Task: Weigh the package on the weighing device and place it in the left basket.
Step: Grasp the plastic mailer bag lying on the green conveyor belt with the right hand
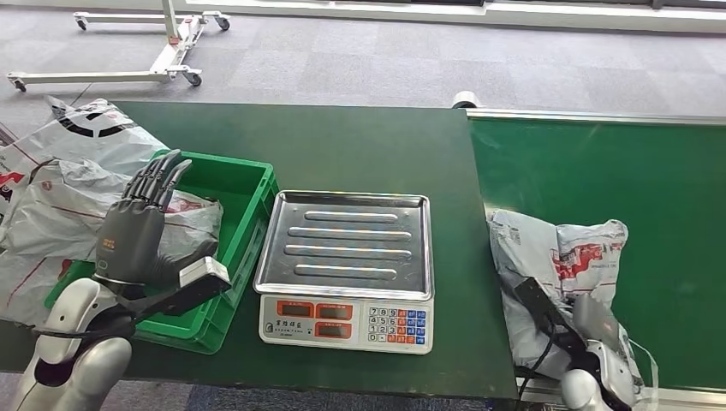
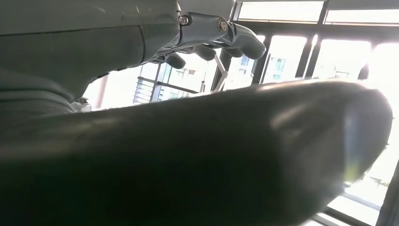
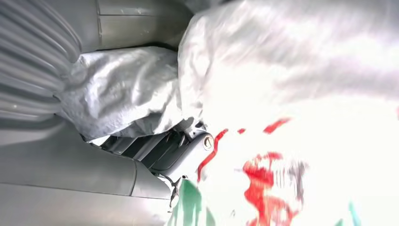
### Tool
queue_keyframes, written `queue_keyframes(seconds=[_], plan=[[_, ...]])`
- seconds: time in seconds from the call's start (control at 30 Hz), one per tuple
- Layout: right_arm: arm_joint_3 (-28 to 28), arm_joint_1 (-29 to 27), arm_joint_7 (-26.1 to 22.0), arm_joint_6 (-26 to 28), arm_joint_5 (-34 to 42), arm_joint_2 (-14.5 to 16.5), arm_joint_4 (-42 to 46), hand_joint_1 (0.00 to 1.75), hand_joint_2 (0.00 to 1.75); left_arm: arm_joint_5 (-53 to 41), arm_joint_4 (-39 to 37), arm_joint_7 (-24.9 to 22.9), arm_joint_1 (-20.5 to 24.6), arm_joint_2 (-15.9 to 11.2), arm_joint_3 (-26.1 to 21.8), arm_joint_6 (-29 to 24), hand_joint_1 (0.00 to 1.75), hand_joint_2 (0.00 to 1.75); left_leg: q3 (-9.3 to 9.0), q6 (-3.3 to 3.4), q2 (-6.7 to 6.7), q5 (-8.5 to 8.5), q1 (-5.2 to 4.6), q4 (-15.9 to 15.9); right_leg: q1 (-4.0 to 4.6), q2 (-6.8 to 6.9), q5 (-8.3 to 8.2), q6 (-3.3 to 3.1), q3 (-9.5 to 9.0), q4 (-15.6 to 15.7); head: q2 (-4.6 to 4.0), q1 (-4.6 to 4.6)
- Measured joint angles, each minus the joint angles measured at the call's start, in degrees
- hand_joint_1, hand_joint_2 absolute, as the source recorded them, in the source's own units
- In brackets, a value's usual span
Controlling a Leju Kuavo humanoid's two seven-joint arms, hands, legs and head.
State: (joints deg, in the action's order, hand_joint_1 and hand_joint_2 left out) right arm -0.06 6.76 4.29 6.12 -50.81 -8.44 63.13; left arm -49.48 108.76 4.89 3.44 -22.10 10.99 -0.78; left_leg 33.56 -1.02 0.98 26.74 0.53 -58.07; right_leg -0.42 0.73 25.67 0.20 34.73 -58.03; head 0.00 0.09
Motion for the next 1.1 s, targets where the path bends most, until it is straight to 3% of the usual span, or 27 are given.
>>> queue_keyframes(seconds=[0.13,0.27,0.57,0.67,0.9,1.1], plan=[[-1.31,2.79,-2.02,0.27,2.96,-1.98,2.32,1.75,1.75,0.23,0.83,0.75,-1.21,-0.37,-0.77,-0.63,0.0,0.0,0.03,0.06,-0.01,-0.02,-0.02,-0.01,-0.1,0.01,-0.02,0.04,-0.03,-0.01,0.0,0.01],[-1.42,9.57,-2.44,-0.76,3.97,-6.16,2.65,1.75,1.75,0.3,1.4,1.66,-2.29,-0.52,-1.37,-1.46,0.0,0.0,0.08,0.17,-0.01,-0.08,-0.15,-0.03,-0.25,0.0,-0.11,0.17,0.0,-0.02,0.0,0.01],[4.06,38.82,-0.17,-3.15,-0.15,-13.15,-7.14,1.75,1.75,1.03,0.85,2.92,-0.84,-0.52,-1.84,-3.06,0.0,0.0,0.24,0.36,-0.05,-0.41,-0.33,-0.06,-0.37,0.04,-0.41,0.32,0.23,-0.02,0.0,0.0],[6.08,45.45,0.3,-3.35,-0.72,-13.77,-10.19,1.75,1.75,1.5,0.29,2.98,0.04,-0.52,-1.84,-3.22,0.0,0.0,0.25,0.34,-0.12,-0.43,-0.32,-0.06,-0.31,0.09,-0.42,0.31,0.21,-0.02,0.0,0.0],[10.44,54.79,1.21,-4.42,-2.07,-14.04,-16.09,1.75,1.75,2.65,-0.69,3.54,1.18,-0.51,-1.74,-4.48,0.0,0.0,0.33,0.34,-0.12,-0.42,-0.31,-0.05,-0.37,0.06,-0.42,0.31,0.27,-0.03,0.0,0.01],[16.15,60.29,1.76,-4.35,-3.91,-11.26,-22.5,1.75,1.75,2.86,-2.06,3.75,3.23,-0.27,-0.93,-5.1,0.0,0.0,0.31,0.34,-0.1,-0.46,-0.3,-0.05,-0.35,0.06,-0.45,0.28,0.27,-0.03,0.0,0.01]])
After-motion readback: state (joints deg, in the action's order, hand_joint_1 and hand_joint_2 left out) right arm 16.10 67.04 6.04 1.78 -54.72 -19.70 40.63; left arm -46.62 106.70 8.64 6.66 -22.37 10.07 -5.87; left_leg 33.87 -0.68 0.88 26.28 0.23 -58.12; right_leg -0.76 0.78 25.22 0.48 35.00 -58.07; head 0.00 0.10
